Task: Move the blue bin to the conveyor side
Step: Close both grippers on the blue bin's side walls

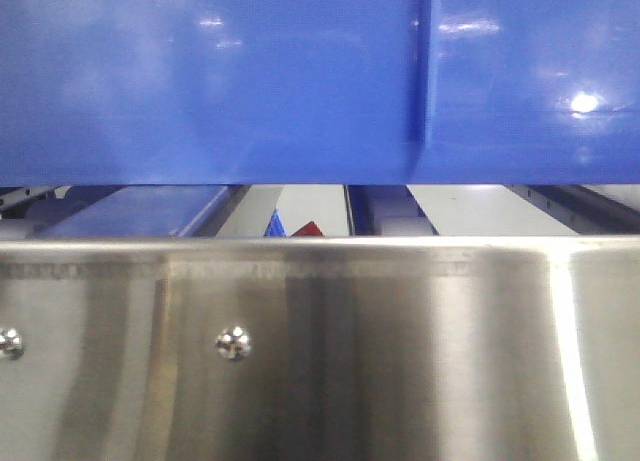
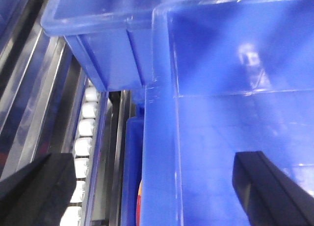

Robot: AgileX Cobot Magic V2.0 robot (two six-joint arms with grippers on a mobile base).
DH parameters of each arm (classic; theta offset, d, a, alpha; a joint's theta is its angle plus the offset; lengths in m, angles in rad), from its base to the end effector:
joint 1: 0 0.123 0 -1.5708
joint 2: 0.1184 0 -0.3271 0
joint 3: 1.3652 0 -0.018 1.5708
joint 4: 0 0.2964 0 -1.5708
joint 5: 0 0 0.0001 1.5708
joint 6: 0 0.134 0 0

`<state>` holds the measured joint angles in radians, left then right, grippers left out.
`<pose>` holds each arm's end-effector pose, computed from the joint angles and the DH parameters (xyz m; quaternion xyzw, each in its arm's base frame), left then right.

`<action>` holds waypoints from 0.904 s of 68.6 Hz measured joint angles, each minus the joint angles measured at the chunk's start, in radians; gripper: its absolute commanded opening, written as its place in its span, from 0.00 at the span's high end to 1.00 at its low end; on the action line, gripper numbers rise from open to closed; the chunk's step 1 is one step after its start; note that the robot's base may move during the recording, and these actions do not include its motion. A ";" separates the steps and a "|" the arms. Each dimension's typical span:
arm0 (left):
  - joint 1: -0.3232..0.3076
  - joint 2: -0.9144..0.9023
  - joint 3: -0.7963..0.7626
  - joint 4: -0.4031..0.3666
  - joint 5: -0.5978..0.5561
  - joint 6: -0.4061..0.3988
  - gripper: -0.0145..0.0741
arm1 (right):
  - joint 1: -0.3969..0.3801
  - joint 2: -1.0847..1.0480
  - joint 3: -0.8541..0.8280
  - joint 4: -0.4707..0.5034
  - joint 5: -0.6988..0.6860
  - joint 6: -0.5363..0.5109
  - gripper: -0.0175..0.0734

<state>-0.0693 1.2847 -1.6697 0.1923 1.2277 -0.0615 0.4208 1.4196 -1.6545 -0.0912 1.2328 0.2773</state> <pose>0.2986 0.0035 0.5065 -0.0026 0.9138 0.0698 0.4000 0.3211 0.1311 0.4554 -0.0681 0.9426 0.0679 0.3198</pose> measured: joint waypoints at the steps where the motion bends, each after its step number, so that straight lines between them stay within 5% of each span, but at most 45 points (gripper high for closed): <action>1: 0.000 0.000 0.000 0.000 0.000 0.000 0.22 | 0.000 0.003 0.000 0.000 0.000 0.000 0.19; 62: 0.000 0.078 0.000 -0.027 0.000 0.007 0.22 | 0.000 0.060 0.000 0.000 0.000 0.004 0.19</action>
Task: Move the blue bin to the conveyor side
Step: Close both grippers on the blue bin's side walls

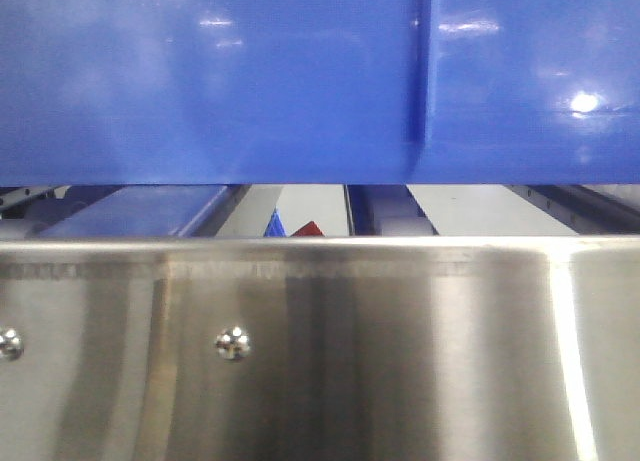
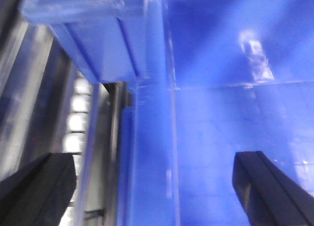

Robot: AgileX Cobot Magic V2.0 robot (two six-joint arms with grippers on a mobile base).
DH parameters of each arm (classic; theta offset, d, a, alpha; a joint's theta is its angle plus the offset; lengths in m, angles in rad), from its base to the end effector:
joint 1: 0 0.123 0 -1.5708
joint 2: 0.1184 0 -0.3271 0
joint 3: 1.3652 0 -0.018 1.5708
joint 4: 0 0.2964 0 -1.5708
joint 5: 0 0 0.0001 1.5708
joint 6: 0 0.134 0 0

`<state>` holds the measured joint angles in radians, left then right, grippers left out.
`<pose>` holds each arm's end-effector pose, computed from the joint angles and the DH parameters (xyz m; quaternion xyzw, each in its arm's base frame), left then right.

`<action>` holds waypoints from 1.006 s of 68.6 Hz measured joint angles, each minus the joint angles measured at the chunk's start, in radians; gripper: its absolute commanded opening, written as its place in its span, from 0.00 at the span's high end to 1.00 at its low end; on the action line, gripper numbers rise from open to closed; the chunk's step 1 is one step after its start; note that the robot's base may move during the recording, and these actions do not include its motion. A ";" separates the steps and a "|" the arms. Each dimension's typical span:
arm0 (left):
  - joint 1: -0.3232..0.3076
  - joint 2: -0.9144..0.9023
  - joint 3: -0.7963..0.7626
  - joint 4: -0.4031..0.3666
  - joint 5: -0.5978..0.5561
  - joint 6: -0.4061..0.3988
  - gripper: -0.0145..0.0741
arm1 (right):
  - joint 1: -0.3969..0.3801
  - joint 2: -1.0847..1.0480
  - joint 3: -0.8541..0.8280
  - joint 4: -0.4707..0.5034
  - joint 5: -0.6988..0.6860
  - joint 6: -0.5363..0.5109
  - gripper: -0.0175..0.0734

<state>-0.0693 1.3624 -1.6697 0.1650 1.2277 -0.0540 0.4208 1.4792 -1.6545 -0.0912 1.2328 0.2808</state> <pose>0.3274 -0.0019 0.4817 0.0050 0.9296 0.0601 0.3637 0.3386 0.1389 0.4342 -0.0685 0.9518 0.0587 0.2931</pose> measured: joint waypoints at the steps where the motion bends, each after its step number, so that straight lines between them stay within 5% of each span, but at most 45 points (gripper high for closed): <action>1: 0.000 0.004 0.000 0.000 0.000 0.000 0.22 | 0.000 0.000 0.000 0.000 0.000 0.000 0.19; 24: 0.093 0.040 0.000 -0.132 0.000 0.075 0.22 | 0.000 0.000 0.000 -0.002 0.000 0.002 0.19; 69: 0.103 0.094 0.020 -0.121 0.000 0.103 0.22 | 0.000 0.007 0.000 -0.004 0.000 0.002 0.19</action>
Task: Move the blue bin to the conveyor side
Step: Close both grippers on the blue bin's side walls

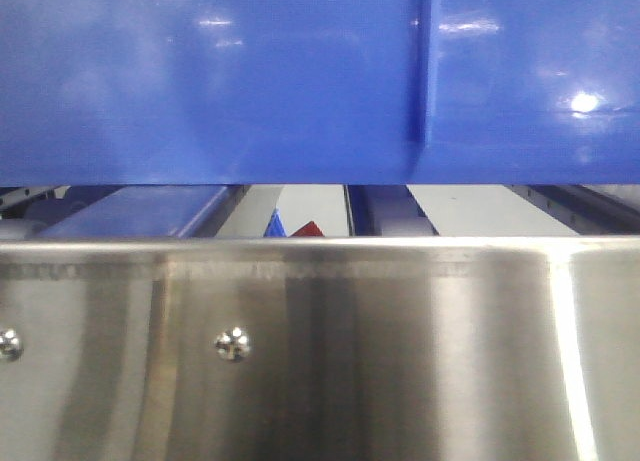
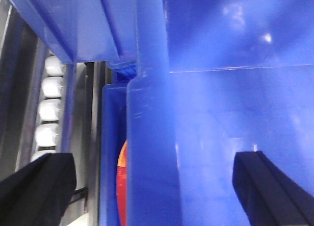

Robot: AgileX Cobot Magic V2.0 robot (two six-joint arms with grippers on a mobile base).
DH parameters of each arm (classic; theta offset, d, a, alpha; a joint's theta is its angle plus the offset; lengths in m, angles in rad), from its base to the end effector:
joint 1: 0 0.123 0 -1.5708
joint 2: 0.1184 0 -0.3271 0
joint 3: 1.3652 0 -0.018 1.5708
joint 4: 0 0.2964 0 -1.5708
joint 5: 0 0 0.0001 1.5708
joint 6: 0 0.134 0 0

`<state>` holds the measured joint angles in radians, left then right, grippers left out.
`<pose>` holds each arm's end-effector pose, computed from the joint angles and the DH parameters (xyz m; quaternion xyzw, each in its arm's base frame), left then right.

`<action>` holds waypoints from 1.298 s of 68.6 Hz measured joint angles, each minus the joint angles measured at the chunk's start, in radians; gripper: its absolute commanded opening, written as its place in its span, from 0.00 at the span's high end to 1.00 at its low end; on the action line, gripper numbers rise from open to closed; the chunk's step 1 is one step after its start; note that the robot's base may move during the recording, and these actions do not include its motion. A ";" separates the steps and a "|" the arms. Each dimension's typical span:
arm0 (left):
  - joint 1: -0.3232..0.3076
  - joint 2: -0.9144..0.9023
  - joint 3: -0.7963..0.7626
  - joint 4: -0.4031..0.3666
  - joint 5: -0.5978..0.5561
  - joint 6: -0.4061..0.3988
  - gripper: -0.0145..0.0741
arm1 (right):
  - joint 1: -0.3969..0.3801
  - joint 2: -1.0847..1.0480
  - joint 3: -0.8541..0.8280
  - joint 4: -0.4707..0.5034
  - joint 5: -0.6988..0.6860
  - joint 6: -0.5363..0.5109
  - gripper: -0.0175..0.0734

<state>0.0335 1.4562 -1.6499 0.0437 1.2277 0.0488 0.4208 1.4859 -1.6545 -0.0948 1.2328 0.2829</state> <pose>0.3588 0.0175 0.4409 0.0080 0.9515 0.0344 0.3057 0.3407 0.1394 0.4318 -0.0677 0.9528 0.0563 0.2906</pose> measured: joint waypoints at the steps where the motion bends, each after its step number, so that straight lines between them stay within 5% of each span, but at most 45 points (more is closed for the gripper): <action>1: 0.000 0.000 0.003 0.002 0.000 0.000 0.22 | 0.000 0.002 0.000 0.000 0.000 0.000 0.19; 38: 0.000 0.000 0.030 0.006 0.000 0.000 0.24 | 0.000 0.019 0.000 0.000 0.000 0.000 0.20; 44: 0.000 0.000 0.029 0.006 0.000 0.002 0.32 | 0.000 0.019 0.000 0.000 0.000 0.000 0.30; 50: 0.000 0.000 0.029 0.006 0.000 0.002 0.52 | 0.000 0.019 0.000 0.000 0.000 0.000 0.49; 57: 0.000 0.000 0.029 0.001 0.002 0.002 0.87 | 0.000 0.019 0.000 -0.011 0.000 0.000 0.83; 59: 0.000 0.000 0.029 0.000 0.004 0.002 0.88 | 0.000 0.019 0.000 -0.012 -0.002 0.006 0.94; 63: 0.000 0.000 0.029 0.000 0.004 0.002 0.82 | 0.000 0.019 0.000 -0.012 -0.004 0.006 0.89; 89: 0.000 -0.010 0.031 0.000 0.006 -0.007 0.85 | 0.000 0.015 0.000 -0.015 -0.004 0.006 0.89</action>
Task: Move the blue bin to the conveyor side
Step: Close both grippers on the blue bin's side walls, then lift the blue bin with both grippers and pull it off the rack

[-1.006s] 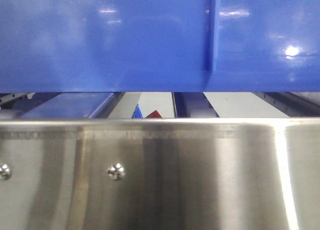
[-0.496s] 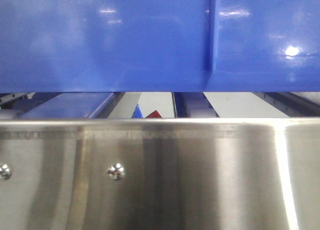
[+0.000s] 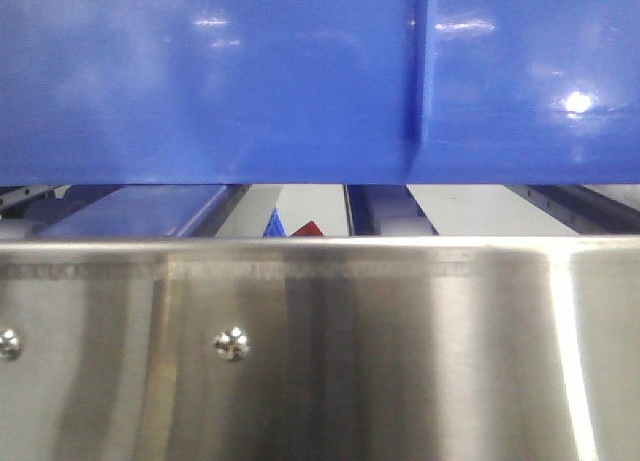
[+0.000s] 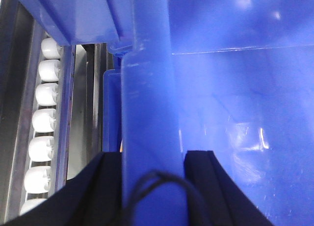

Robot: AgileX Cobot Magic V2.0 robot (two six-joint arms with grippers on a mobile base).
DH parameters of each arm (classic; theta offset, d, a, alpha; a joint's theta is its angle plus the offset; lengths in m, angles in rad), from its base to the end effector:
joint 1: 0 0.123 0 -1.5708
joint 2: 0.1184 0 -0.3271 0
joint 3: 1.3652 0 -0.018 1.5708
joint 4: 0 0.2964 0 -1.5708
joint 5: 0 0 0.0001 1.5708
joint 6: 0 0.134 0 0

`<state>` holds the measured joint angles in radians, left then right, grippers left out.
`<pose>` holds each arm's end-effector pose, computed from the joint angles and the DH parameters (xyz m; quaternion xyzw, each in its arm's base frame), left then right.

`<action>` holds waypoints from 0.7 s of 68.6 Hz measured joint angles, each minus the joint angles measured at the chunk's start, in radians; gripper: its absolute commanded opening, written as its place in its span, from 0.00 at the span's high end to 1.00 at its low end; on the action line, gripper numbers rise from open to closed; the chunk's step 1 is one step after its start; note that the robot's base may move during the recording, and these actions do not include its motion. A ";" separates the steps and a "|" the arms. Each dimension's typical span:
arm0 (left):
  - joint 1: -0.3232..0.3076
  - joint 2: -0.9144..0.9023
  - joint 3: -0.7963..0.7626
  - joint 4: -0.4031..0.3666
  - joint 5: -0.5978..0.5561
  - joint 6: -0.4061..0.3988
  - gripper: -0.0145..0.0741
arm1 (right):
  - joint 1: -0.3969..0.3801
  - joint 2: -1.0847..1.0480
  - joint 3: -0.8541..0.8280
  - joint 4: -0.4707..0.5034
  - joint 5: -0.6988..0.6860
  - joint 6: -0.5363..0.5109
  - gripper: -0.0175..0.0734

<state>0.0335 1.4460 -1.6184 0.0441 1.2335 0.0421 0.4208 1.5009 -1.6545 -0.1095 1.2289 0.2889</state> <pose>0.3546 0.0175 0.4328 0.0050 0.9555 0.0331 0.2929 0.3460 0.1397 0.4267 -0.0658 0.9542 0.0484 0.2879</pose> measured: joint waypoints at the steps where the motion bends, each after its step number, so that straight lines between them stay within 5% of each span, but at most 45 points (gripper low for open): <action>1: 0.000 -0.003 0.001 0.000 0.002 0.000 0.86 | 0.000 -0.002 0.000 0.000 0.002 0.000 0.89; 25: -0.028 -0.136 0.010 -0.016 0.040 -0.042 0.85 | 0.000 -0.076 -0.048 -0.015 0.050 -0.002 0.89; 48: -0.228 -0.150 -0.056 0.079 0.045 -0.207 0.85 | -0.072 -0.153 -0.127 -0.070 0.074 -0.040 0.89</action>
<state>-0.1945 1.2960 -1.6747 0.1231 1.2781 -0.1645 0.3485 1.3480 -1.7817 -0.1796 1.3029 0.2487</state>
